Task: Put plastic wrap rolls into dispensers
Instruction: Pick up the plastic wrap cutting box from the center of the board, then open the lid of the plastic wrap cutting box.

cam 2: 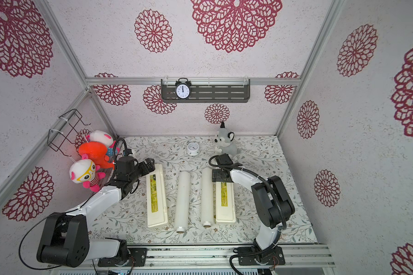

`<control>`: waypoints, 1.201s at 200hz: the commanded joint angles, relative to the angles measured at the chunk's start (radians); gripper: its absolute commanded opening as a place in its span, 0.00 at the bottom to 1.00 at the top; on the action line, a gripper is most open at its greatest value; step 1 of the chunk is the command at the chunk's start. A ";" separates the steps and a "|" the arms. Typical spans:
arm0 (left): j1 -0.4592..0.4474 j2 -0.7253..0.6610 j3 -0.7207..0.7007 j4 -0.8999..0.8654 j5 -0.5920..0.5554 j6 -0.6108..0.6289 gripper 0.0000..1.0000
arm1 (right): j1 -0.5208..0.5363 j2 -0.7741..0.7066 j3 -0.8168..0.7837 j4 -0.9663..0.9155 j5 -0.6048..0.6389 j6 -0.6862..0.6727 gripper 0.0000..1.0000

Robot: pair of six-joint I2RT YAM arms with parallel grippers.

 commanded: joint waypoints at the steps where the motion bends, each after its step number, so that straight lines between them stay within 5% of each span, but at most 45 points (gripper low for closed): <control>1: -0.008 -0.004 0.009 -0.005 0.014 -0.015 0.98 | -0.015 -0.039 -0.004 -0.082 -0.006 -0.035 0.99; 44: -0.014 0.008 0.021 -0.006 0.056 -0.016 0.98 | -0.021 -0.048 -0.013 -0.097 -0.029 -0.091 0.98; 74: -0.022 0.031 0.054 -0.028 0.156 -0.015 0.98 | -0.066 -0.097 -0.075 -0.032 -0.102 -0.120 0.85; 104: -0.033 0.061 0.102 -0.036 0.285 -0.032 0.98 | -0.154 -0.173 -0.137 0.049 -0.278 -0.147 0.77; 181: -0.151 0.231 0.360 -0.026 0.630 -0.051 0.98 | -0.360 -0.351 -0.185 0.188 -0.793 -0.181 0.76; 240: -0.275 0.433 0.540 0.331 0.936 -0.249 0.98 | -0.414 -0.443 -0.208 0.383 -1.115 -0.039 0.77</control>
